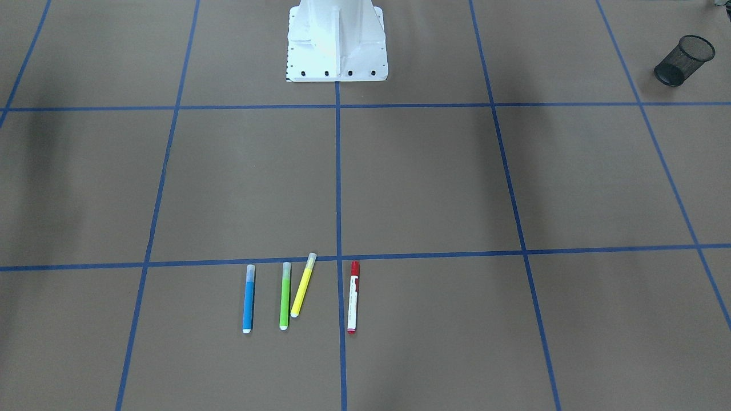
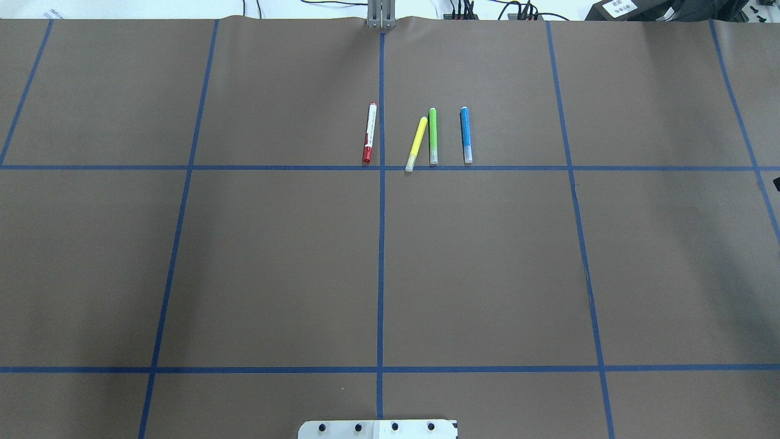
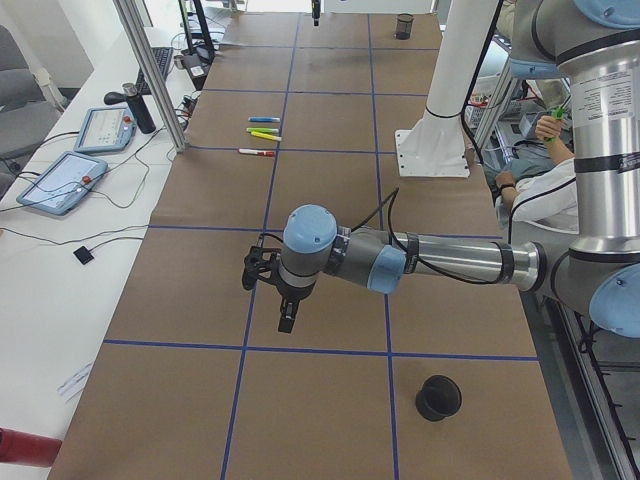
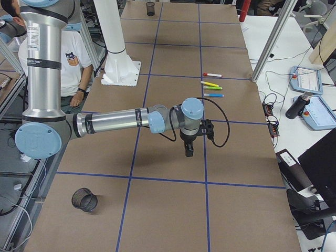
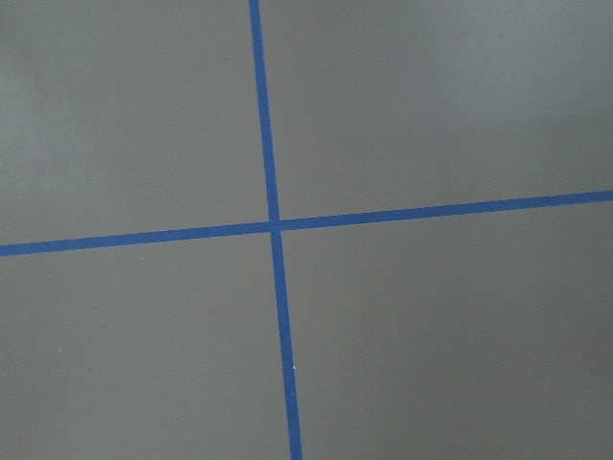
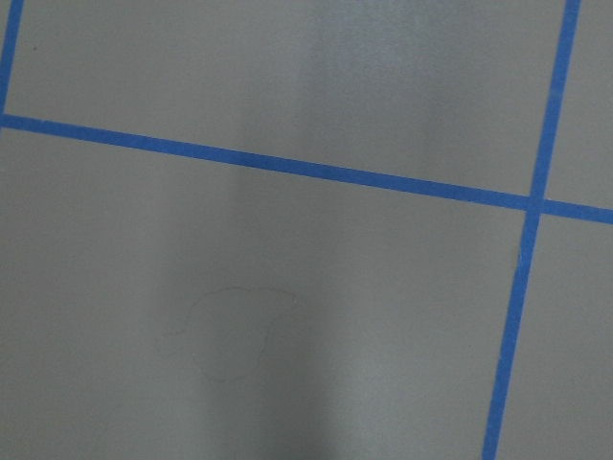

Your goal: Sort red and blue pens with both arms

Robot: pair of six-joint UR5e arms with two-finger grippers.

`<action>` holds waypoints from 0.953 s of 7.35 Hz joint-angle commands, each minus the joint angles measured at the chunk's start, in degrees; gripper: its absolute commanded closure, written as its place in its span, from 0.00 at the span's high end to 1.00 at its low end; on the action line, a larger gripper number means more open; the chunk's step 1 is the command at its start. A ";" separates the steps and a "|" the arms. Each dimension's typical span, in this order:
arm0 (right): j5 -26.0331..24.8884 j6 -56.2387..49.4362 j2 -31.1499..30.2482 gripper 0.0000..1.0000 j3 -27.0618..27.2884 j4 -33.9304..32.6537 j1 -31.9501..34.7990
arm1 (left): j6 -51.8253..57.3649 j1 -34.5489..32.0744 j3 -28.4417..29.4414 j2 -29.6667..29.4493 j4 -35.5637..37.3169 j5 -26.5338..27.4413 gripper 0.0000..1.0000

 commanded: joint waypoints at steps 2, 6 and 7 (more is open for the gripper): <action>-2.97 -0.09 -0.32 1.00 0.34 0.00 1.33 | 2.80 0.76 0.33 2.79 -2.02 1.74 1.00; -2.44 0.17 0.12 1.00 -0.11 -0.09 1.24 | -0.26 0.76 0.33 4.66 -3.86 -1.43 1.00; -2.09 0.26 0.21 1.00 -0.19 -0.09 1.24 | -0.27 0.67 -0.28 4.82 -3.78 -1.69 1.00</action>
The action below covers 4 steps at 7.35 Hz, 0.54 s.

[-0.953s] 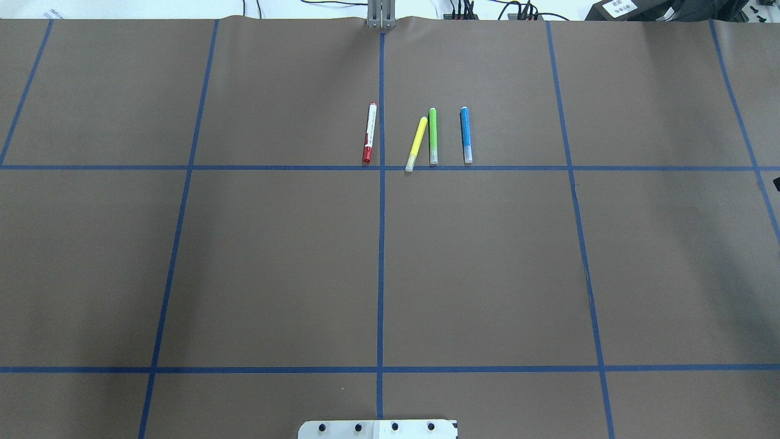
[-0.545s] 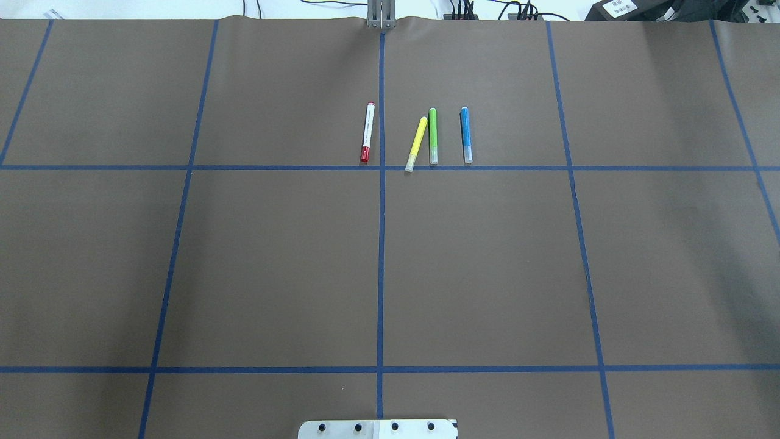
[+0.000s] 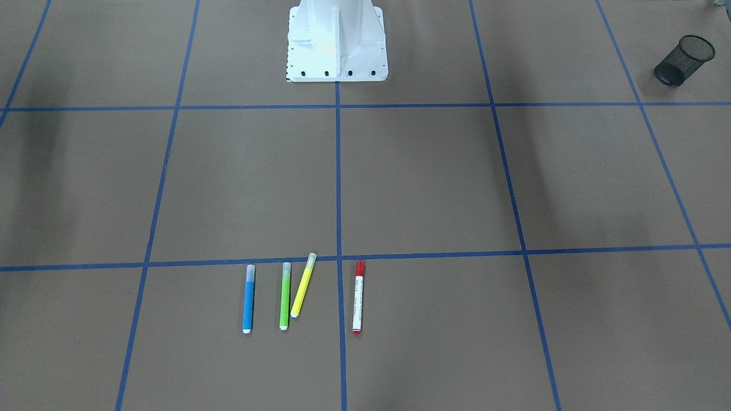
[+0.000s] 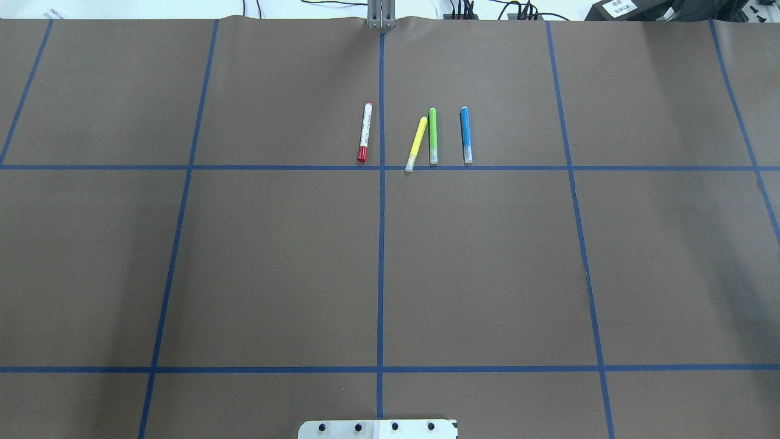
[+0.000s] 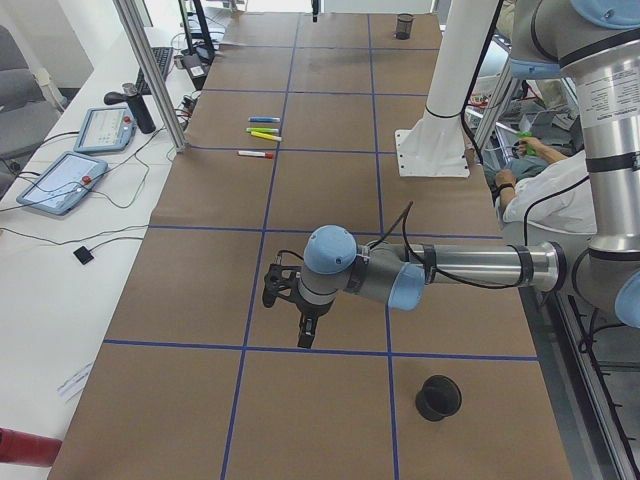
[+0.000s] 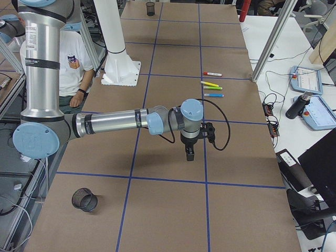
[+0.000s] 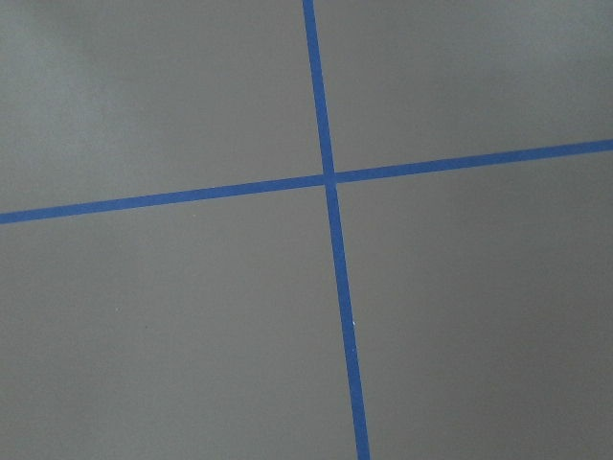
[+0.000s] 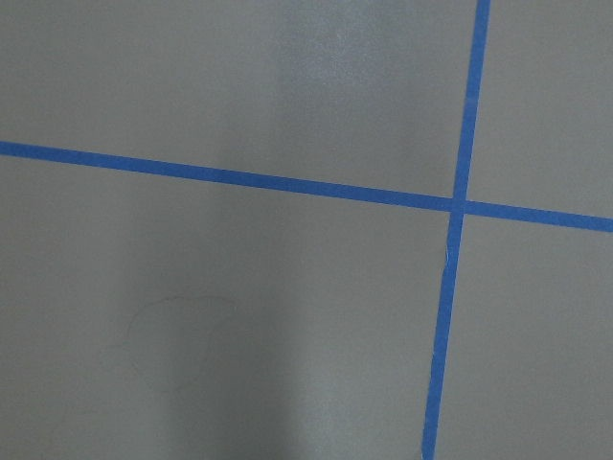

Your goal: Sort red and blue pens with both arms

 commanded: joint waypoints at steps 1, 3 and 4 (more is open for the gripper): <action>2.35 -0.04 -0.14 1.00 0.02 0.08 0.00 | -0.66 0.01 -0.63 0.00 0.14 -3.98 1.00; 2.54 -0.66 -1.18 1.00 1.94 0.08 0.00 | -0.23 0.10 -0.55 0.44 0.06 -6.83 1.00; 1.85 -0.92 -1.11 1.00 1.78 0.17 0.00 | -0.14 0.19 -0.55 0.44 -0.12 -6.65 1.00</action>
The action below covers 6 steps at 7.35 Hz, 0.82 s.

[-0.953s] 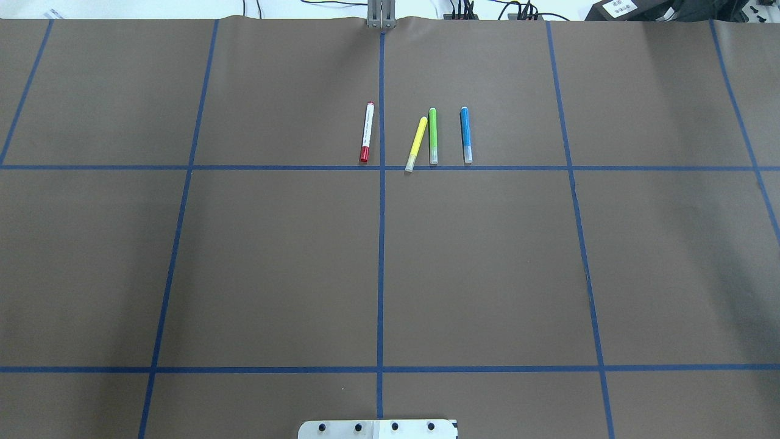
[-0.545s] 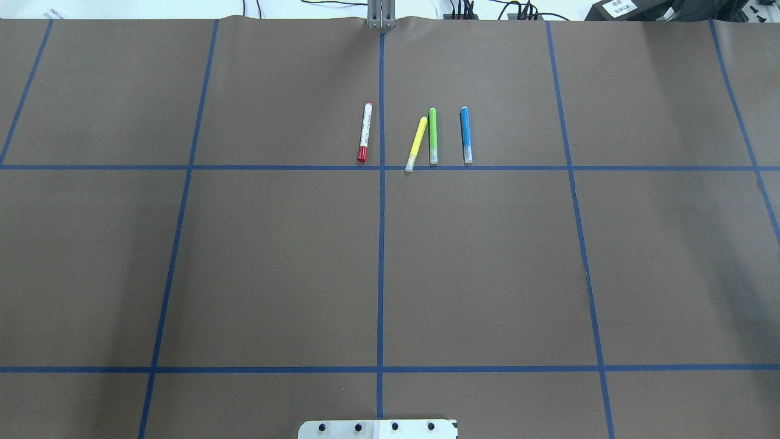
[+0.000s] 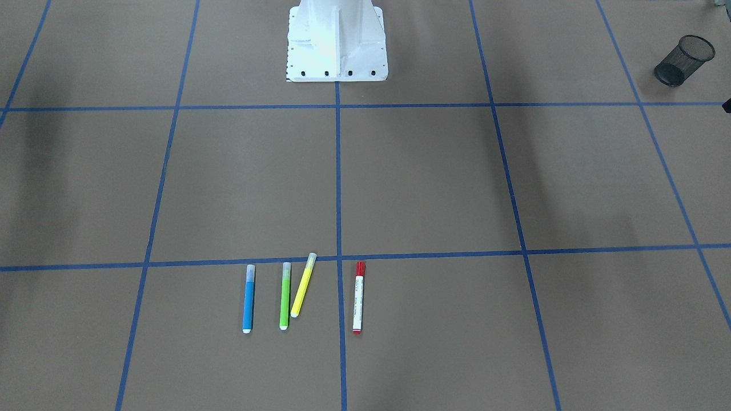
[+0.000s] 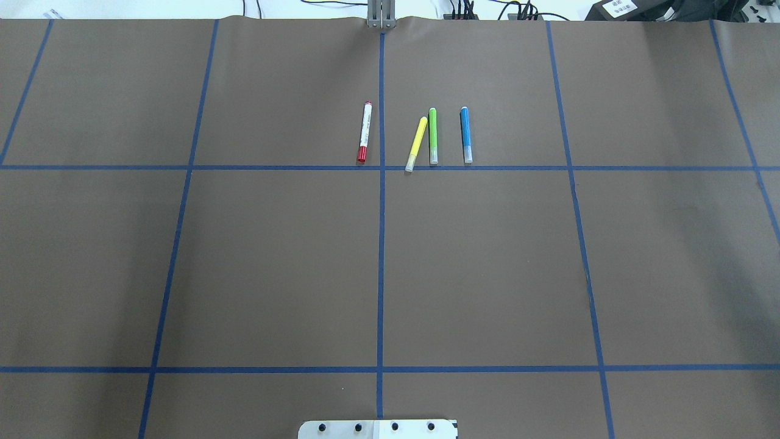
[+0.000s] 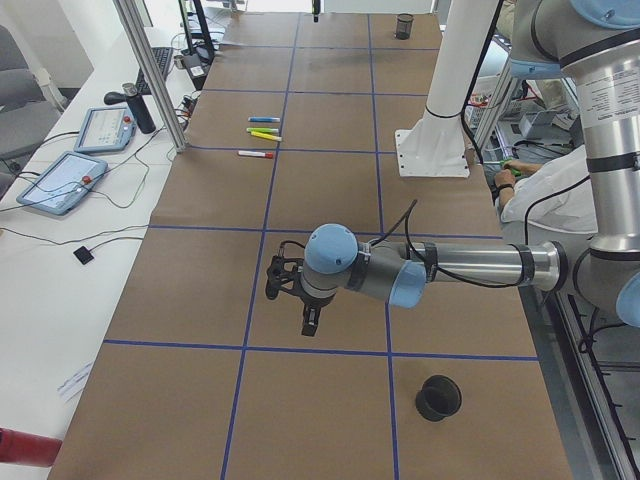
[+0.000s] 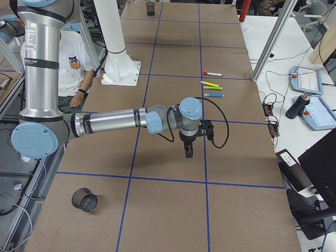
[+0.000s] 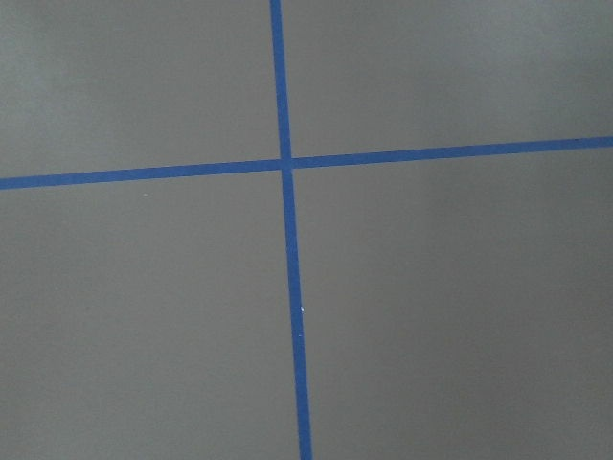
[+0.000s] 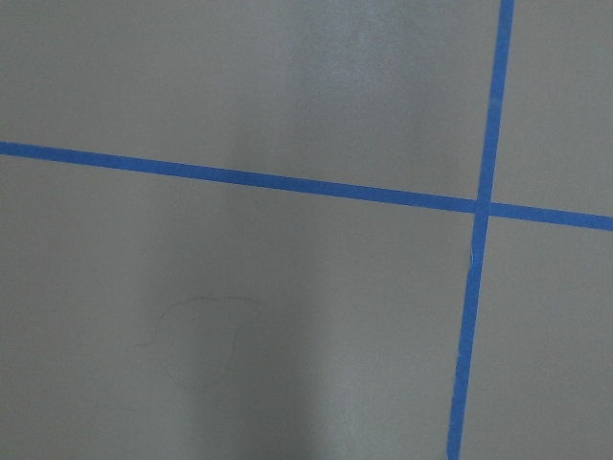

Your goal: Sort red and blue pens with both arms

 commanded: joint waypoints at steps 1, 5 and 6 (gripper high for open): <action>-0.52 -0.32 0.05 1.00 0.04 0.05 -0.35 | 0.10 0.12 0.16 0.16 -0.27 -0.87 1.00; -0.09 0.82 2.15 1.00 0.21 -0.04 -2.54 | -8.49 10.89 -0.20 -11.83 0.08 -0.36 0.99; 0.17 4.65 2.51 1.00 0.74 0.14 -5.07 | -10.60 15.02 0.50 -15.79 0.60 -0.18 0.99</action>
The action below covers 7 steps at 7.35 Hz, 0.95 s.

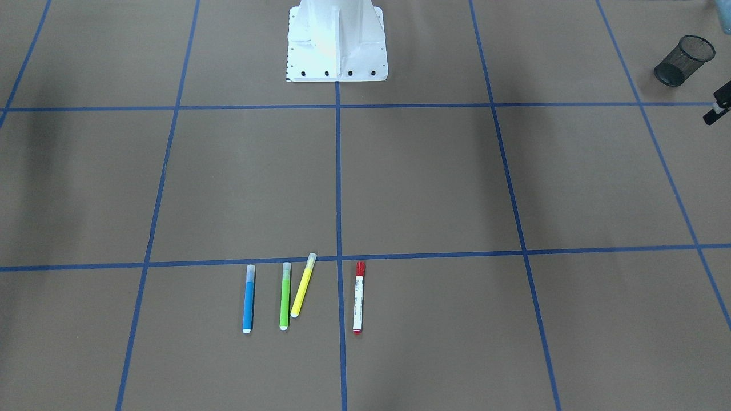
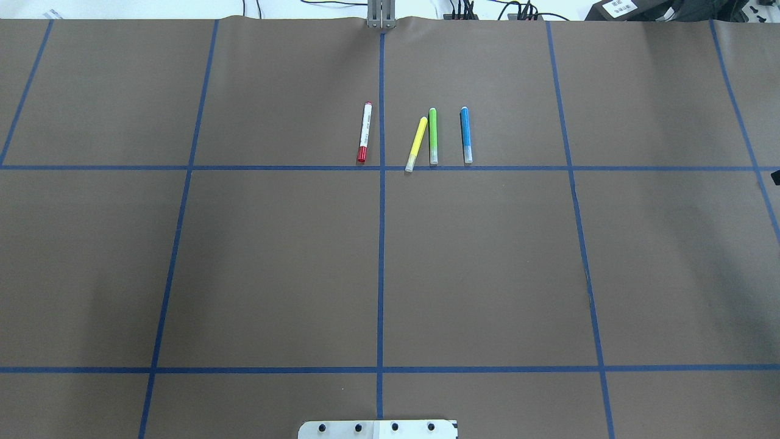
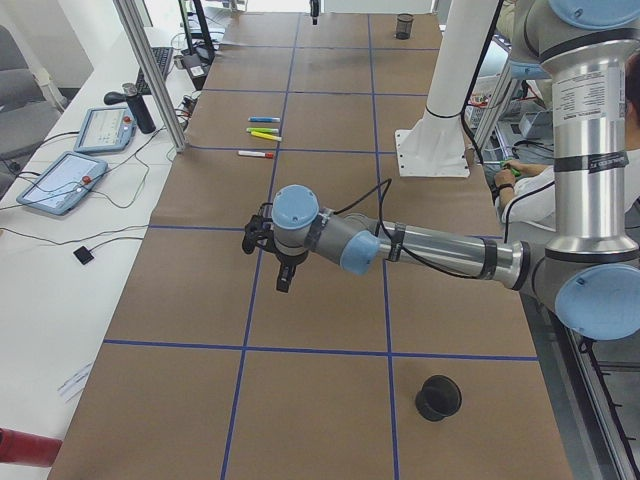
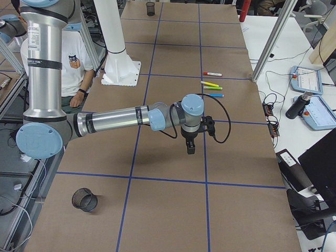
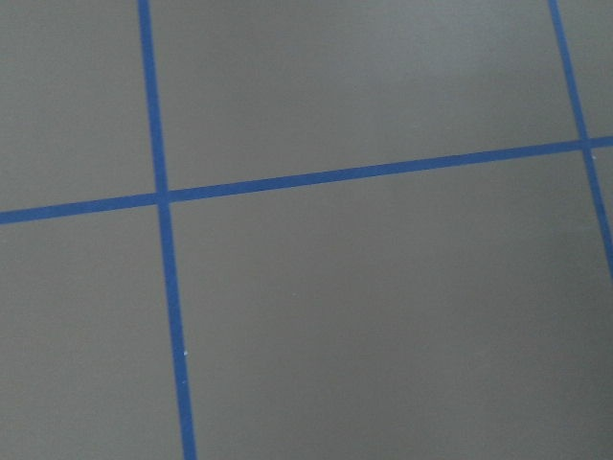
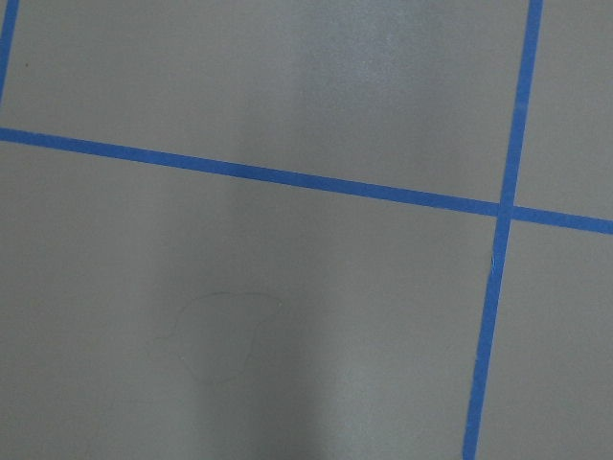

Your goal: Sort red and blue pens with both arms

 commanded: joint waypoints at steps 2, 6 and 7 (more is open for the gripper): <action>-0.12 16.84 3.78 1.00 1.33 6.05 -10.21 | -14.75 11.05 -0.28 -12.53 0.20 3.99 1.00; -4.04 38.94 15.98 1.00 0.89 7.41 -22.95 | -38.48 29.75 7.93 -31.65 3.79 18.14 1.00; -9.21 45.16 21.32 1.00 -0.07 6.80 -27.25 | -41.33 33.36 13.46 -38.68 3.81 20.61 1.00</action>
